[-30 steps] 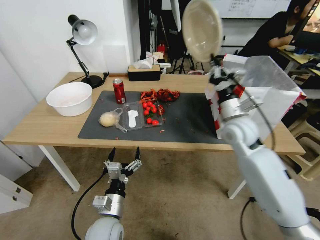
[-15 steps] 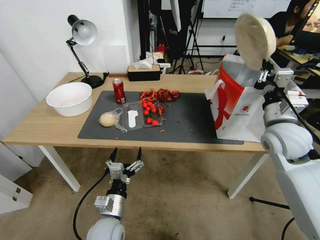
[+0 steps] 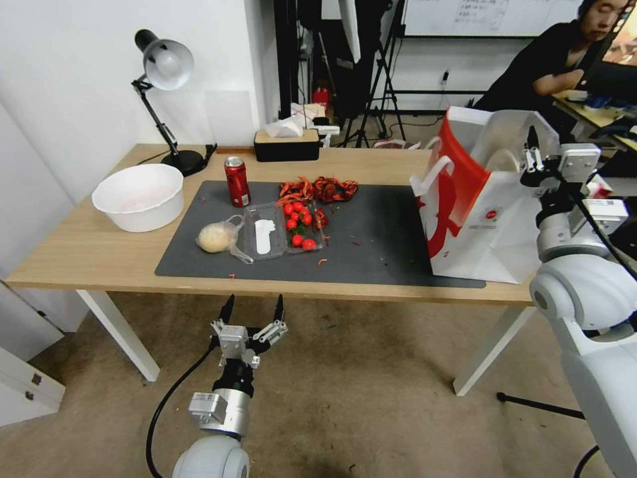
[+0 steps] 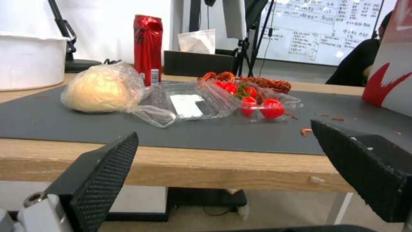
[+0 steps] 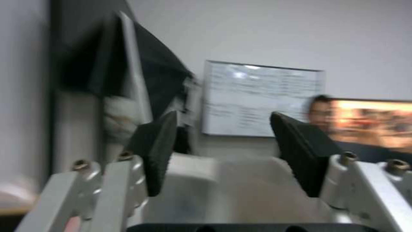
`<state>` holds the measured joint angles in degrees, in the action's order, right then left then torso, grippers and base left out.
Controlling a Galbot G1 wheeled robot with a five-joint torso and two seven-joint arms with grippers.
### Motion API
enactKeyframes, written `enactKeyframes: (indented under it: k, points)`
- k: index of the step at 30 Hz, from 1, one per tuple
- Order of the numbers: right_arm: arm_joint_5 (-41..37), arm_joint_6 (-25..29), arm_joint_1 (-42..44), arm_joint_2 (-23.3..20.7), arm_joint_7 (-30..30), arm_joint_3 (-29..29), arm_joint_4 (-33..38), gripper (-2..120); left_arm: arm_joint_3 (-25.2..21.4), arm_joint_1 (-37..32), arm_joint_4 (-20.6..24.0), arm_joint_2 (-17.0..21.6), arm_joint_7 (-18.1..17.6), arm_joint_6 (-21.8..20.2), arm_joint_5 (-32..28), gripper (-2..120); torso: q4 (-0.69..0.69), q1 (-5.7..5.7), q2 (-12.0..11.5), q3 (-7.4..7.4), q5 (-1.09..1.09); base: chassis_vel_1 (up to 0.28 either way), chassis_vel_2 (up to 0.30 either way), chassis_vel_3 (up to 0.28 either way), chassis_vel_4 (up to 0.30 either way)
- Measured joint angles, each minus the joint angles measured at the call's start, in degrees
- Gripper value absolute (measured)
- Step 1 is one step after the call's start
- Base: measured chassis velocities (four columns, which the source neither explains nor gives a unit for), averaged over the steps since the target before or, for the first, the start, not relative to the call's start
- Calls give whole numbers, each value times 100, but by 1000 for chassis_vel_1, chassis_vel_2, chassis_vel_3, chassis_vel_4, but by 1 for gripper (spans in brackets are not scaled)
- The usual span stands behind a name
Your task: Pick up the trash from the table and place it into the takeout bag.
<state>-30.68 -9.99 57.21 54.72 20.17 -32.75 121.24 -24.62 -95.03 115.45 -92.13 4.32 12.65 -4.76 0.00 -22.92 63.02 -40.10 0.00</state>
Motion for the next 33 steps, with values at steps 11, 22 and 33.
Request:
enactKeyframes:
  k: [11,22,33]
  points:
    - [-1506,1542,387,91,-1674,200,519,96,-6,-10,14,0,6,18,1,100,1,0,0,0,-1,0,0,0,0]
    - [-223,2148,1823,445,-1913,651,802,100,-29,21,10,0,7,22,-29,100,0,0,0,0,1,0,0,0,0]
    - [1116,2978,3464,860,-1408,764,624,100,-54,84,-18,-1,7,14,-101,100,0,1,1,0,-1,0,0,0,0]
